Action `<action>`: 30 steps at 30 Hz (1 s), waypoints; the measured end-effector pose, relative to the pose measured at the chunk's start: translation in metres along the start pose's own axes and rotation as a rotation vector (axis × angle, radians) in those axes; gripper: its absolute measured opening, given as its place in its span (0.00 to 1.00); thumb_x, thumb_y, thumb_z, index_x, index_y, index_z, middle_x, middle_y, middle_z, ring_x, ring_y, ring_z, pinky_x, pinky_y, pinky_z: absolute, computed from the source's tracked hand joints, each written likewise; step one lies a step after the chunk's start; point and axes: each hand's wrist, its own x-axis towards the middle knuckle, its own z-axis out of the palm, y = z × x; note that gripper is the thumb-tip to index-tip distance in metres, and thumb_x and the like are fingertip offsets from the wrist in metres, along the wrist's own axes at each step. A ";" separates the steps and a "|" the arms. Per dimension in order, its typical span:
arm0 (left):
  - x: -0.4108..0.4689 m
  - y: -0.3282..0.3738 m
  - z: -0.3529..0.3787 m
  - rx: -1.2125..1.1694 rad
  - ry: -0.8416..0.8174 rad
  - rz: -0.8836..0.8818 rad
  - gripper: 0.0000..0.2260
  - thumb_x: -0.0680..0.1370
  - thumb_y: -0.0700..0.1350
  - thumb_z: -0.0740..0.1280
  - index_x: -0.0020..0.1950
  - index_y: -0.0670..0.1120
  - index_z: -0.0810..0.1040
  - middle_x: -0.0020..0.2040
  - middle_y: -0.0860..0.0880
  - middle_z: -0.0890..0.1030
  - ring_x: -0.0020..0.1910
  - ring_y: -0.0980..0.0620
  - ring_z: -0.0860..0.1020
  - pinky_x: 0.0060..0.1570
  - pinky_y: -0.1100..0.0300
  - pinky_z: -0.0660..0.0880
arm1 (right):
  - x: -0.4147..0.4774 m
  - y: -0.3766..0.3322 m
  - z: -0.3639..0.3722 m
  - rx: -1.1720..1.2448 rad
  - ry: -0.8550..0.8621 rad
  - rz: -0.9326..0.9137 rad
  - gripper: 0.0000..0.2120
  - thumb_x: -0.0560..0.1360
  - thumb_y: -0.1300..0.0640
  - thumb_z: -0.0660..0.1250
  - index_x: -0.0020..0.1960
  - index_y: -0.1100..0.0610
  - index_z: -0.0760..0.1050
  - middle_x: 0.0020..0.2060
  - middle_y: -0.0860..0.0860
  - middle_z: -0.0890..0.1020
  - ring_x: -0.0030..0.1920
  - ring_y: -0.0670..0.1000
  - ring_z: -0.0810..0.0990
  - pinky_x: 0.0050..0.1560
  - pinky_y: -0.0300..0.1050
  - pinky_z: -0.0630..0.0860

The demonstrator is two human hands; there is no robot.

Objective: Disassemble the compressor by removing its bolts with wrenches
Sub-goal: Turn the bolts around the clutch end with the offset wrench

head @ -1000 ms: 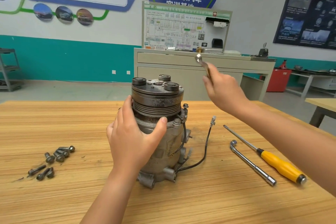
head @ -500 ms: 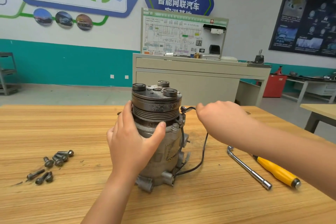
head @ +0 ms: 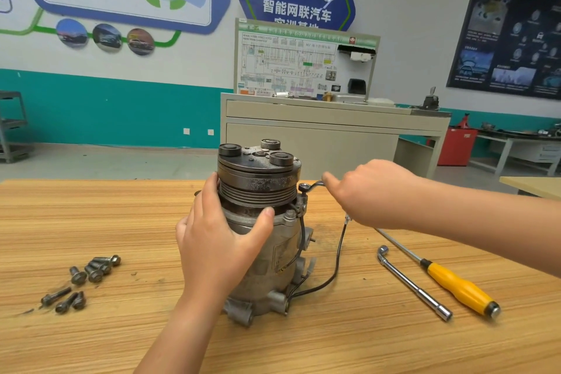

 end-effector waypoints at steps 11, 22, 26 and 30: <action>0.000 -0.001 0.000 0.011 0.021 0.005 0.43 0.63 0.69 0.54 0.71 0.46 0.64 0.65 0.52 0.73 0.64 0.53 0.70 0.62 0.52 0.60 | 0.057 0.001 0.041 0.255 0.442 0.055 0.14 0.65 0.78 0.66 0.48 0.66 0.75 0.43 0.59 0.82 0.41 0.57 0.82 0.48 0.51 0.79; 0.000 0.000 0.001 0.001 0.015 -0.009 0.44 0.62 0.69 0.53 0.72 0.46 0.63 0.66 0.52 0.72 0.66 0.52 0.69 0.63 0.51 0.60 | 0.001 0.002 0.035 0.721 0.478 0.421 0.17 0.80 0.57 0.54 0.68 0.56 0.64 0.30 0.52 0.72 0.31 0.56 0.72 0.32 0.44 0.63; 0.000 0.001 0.000 0.003 0.005 -0.016 0.44 0.62 0.69 0.53 0.73 0.46 0.62 0.67 0.52 0.71 0.66 0.52 0.68 0.64 0.51 0.59 | -0.021 -0.008 0.026 0.559 0.270 0.347 0.15 0.80 0.54 0.52 0.67 0.51 0.63 0.31 0.50 0.70 0.33 0.55 0.70 0.33 0.45 0.64; 0.000 0.002 -0.001 0.000 0.001 -0.018 0.44 0.62 0.69 0.53 0.73 0.46 0.62 0.67 0.52 0.71 0.67 0.52 0.68 0.64 0.51 0.59 | -0.017 -0.015 0.013 0.467 0.134 0.332 0.13 0.79 0.60 0.54 0.62 0.54 0.66 0.32 0.50 0.68 0.37 0.56 0.72 0.33 0.44 0.64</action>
